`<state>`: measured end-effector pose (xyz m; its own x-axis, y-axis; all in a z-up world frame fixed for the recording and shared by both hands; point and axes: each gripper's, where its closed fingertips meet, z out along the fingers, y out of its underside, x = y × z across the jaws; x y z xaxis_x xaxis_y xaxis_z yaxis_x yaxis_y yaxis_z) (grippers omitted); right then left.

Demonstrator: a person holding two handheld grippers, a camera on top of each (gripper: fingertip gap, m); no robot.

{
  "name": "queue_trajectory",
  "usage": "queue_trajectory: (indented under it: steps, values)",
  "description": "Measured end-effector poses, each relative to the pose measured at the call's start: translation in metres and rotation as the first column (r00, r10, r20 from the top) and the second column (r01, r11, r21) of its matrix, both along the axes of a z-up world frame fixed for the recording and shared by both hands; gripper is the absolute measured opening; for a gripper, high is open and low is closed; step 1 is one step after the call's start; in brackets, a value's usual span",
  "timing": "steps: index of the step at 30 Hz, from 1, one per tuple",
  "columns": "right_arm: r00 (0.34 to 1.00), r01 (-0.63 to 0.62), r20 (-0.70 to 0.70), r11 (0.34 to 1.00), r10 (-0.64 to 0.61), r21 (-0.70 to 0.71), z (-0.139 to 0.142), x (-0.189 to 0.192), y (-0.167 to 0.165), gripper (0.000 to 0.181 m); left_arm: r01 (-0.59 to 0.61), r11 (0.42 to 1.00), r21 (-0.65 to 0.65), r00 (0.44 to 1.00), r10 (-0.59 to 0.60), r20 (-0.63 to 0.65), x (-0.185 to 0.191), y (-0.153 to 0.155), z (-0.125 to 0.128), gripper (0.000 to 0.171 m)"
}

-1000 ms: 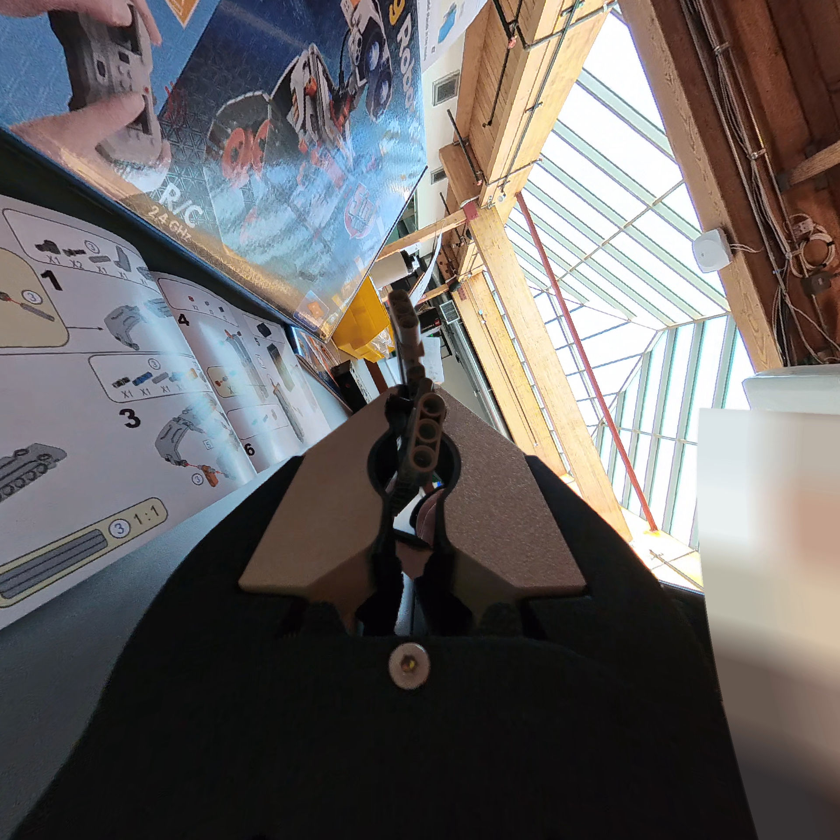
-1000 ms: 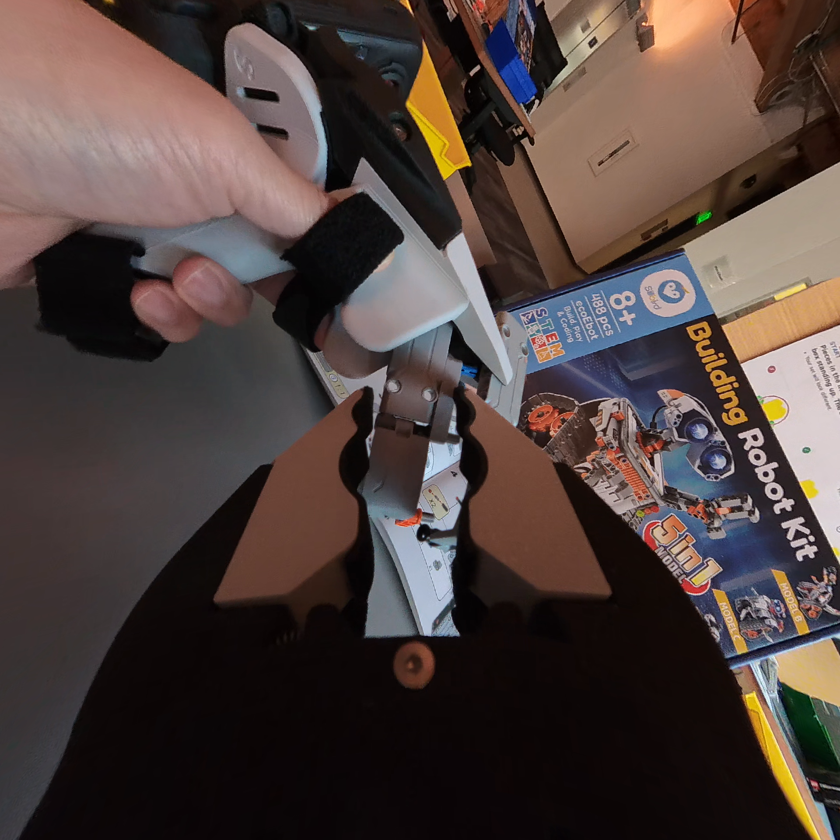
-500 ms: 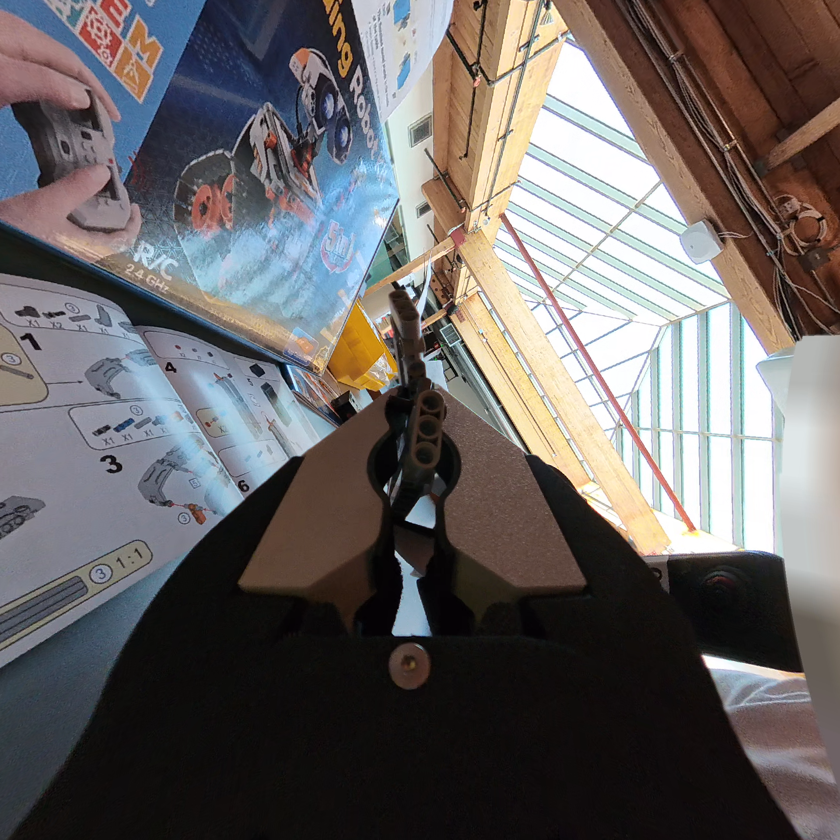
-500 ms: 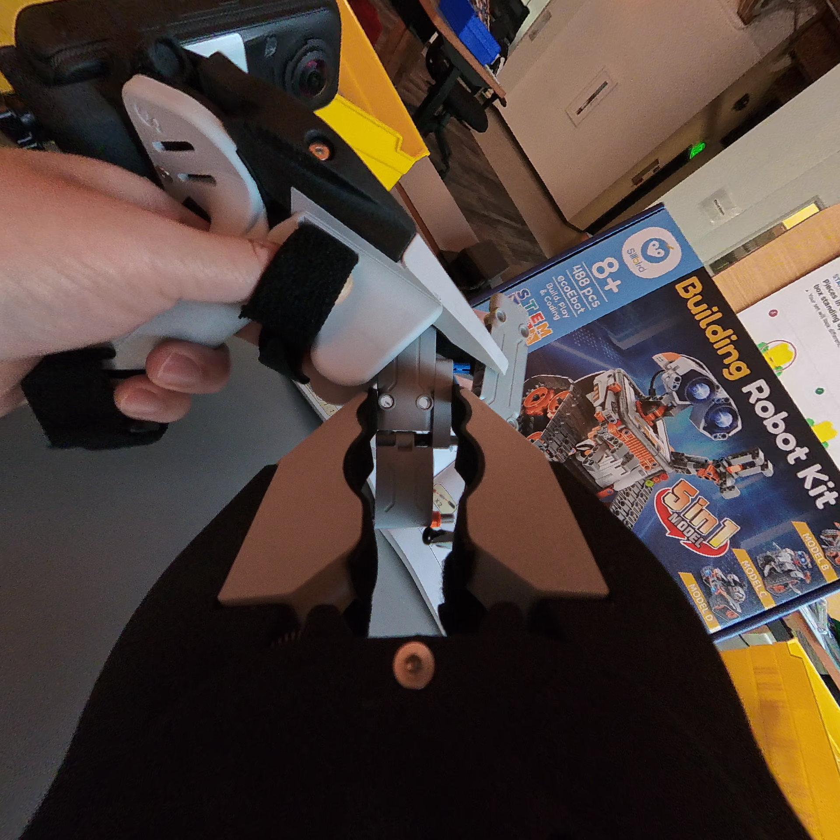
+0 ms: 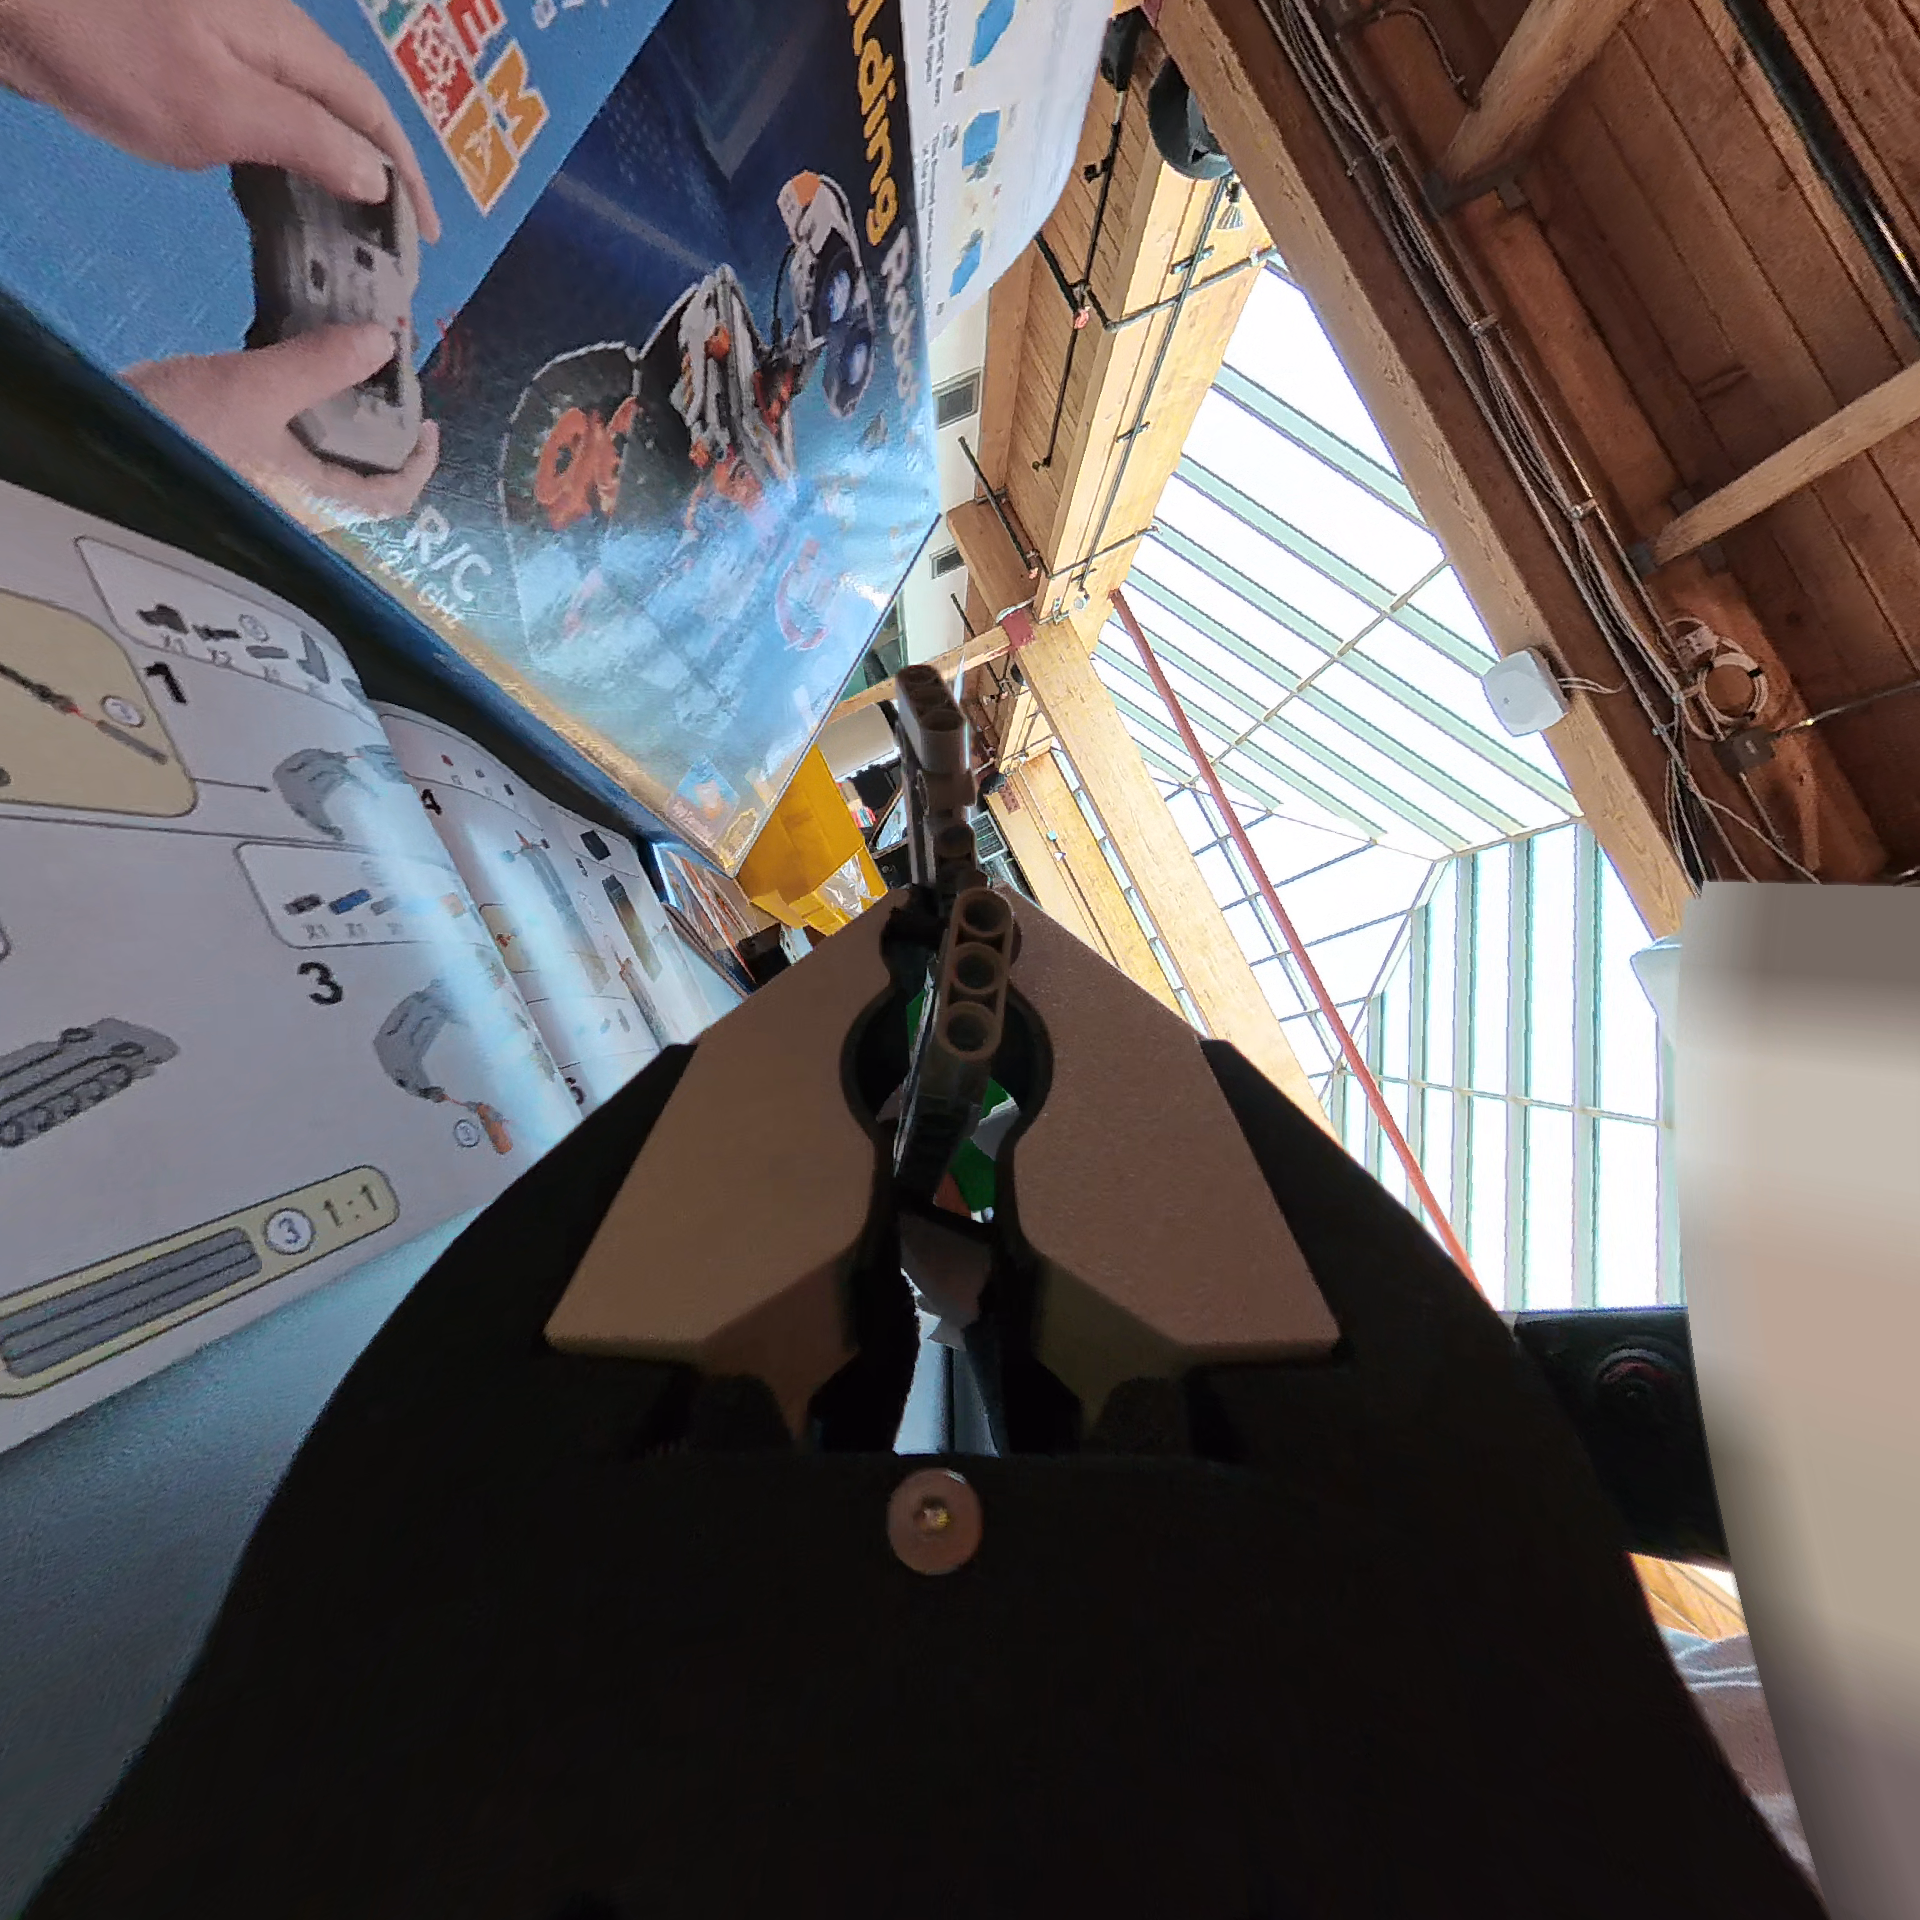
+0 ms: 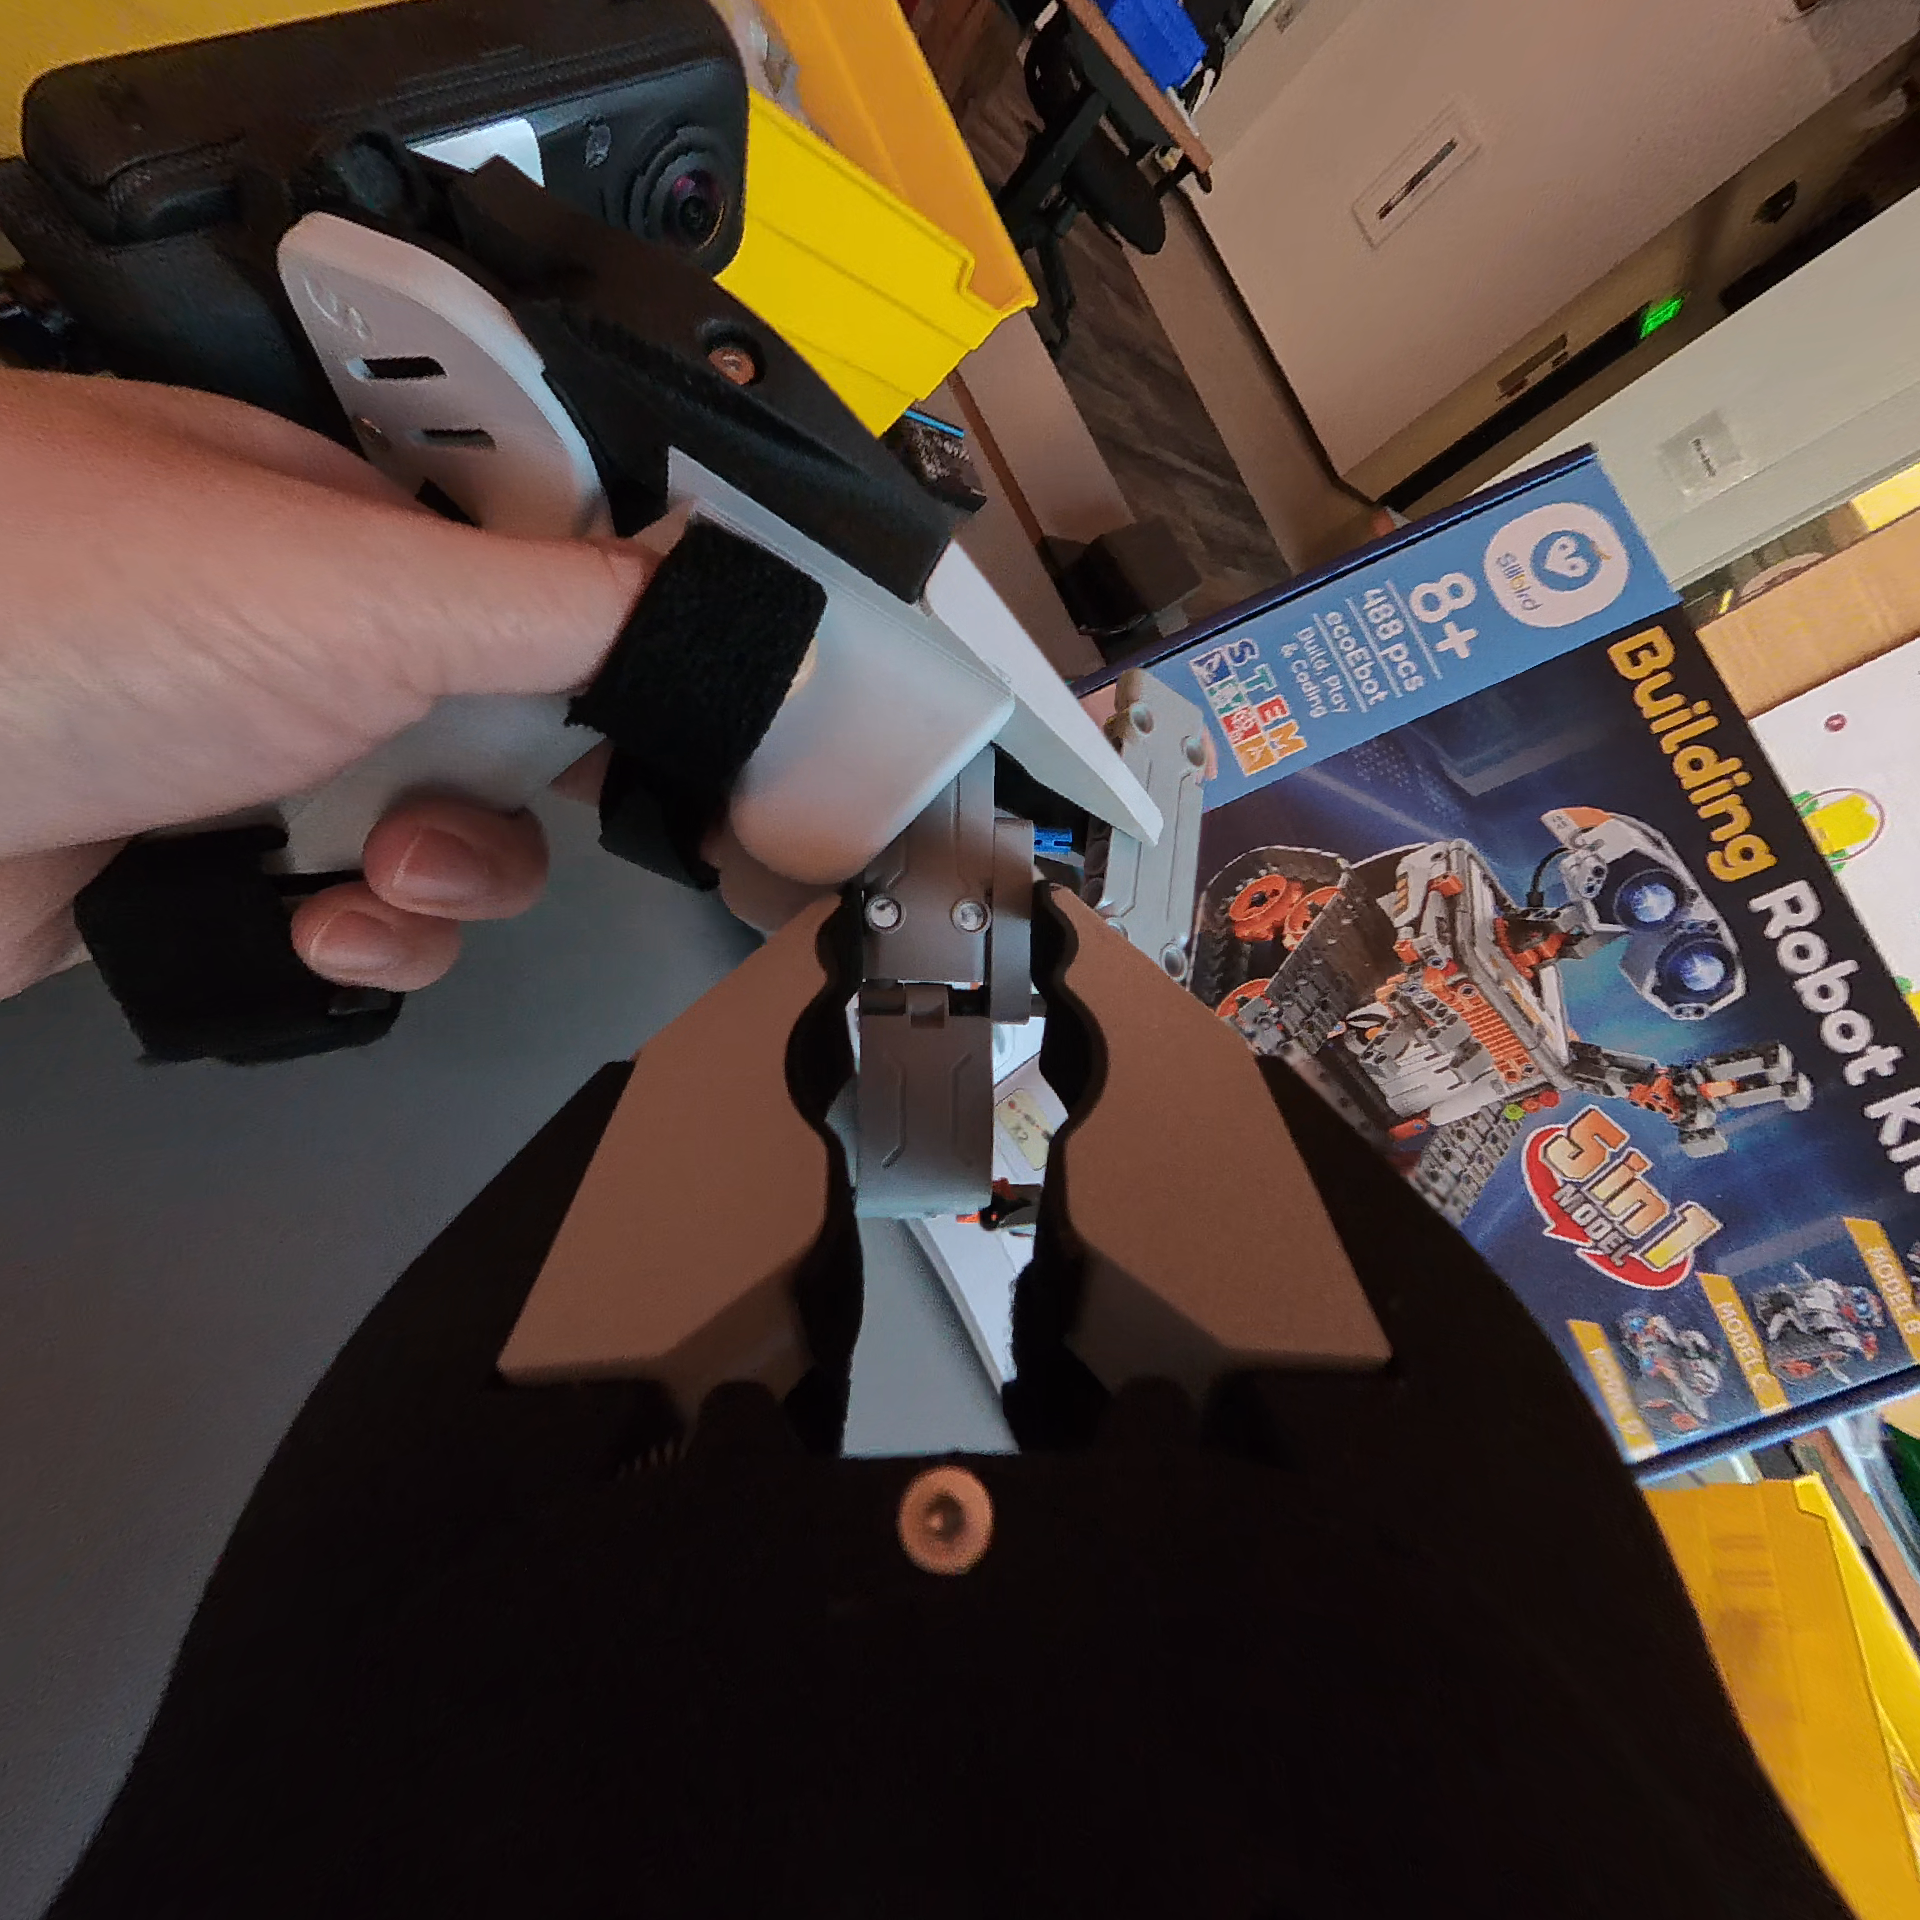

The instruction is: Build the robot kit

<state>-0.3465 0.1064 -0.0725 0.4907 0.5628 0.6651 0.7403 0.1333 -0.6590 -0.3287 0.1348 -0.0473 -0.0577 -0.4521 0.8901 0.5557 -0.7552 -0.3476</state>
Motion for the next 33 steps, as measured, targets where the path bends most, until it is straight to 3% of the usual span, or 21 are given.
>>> queue_trajectory:
  steps: [5, 8, 11, 14, 18, 22, 24, 27, 33]
  values:
    - [1.0, 0.011, -0.019, 0.998, -0.012, -0.057, -0.008, 0.001, 0.001, 0.031, 0.019, 0.999, -0.047, 1.0, -0.019, -0.011, 0.002, 0.002, -0.01, 0.005]
    - [0.995, -0.066, -0.075, 0.994, 0.06, -0.084, -0.006, -0.003, -0.007, 0.032, -0.003, 0.999, -0.035, 1.0, 0.003, -0.011, -0.002, 0.005, -0.007, 0.005]
    - [0.962, -0.183, -0.228, 0.974, 0.149, -0.137, 0.007, 0.006, -0.023, 0.036, 0.023, 0.999, -0.029, 1.0, -0.023, 0.003, -0.006, 0.005, -0.004, 0.005]
    - [0.868, -0.248, -0.488, 0.932, 0.092, -0.264, 0.026, 0.039, -0.014, 0.037, 0.091, 0.995, -0.035, 0.995, -0.092, -0.031, 0.003, 0.0, -0.007, 0.005]
    - [0.695, -0.448, -0.711, 0.713, -0.101, -0.54, 0.011, 0.064, -0.003, 0.057, 0.217, 0.976, -0.023, 0.972, -0.218, -0.085, 0.02, -0.012, -0.009, 0.005]
    - [0.575, -0.667, -0.781, 0.414, -0.242, -0.619, -0.006, 0.059, -0.013, 0.043, 0.314, 0.948, -0.06, 0.943, -0.319, -0.099, 0.029, -0.022, -0.013, 0.005]
    - [0.544, -0.721, -0.784, 0.313, -0.299, -0.619, -0.009, 0.053, -0.017, 0.035, 0.361, 0.928, -0.096, 0.925, -0.369, -0.094, 0.035, -0.028, -0.019, 0.005]
    - [0.515, -0.768, -0.793, 0.235, -0.326, -0.596, -0.008, 0.048, -0.022, 0.01, 0.414, 0.902, -0.123, 0.901, -0.425, -0.087, 0.043, -0.035, -0.023, 0.005]
    - [0.462, -0.803, -0.751, 0.137, -0.471, -0.58, -0.012, 0.048, -0.02, 0.005, 0.415, 0.896, -0.16, 0.903, -0.427, -0.048, 0.043, -0.032, -0.027, 0.008]
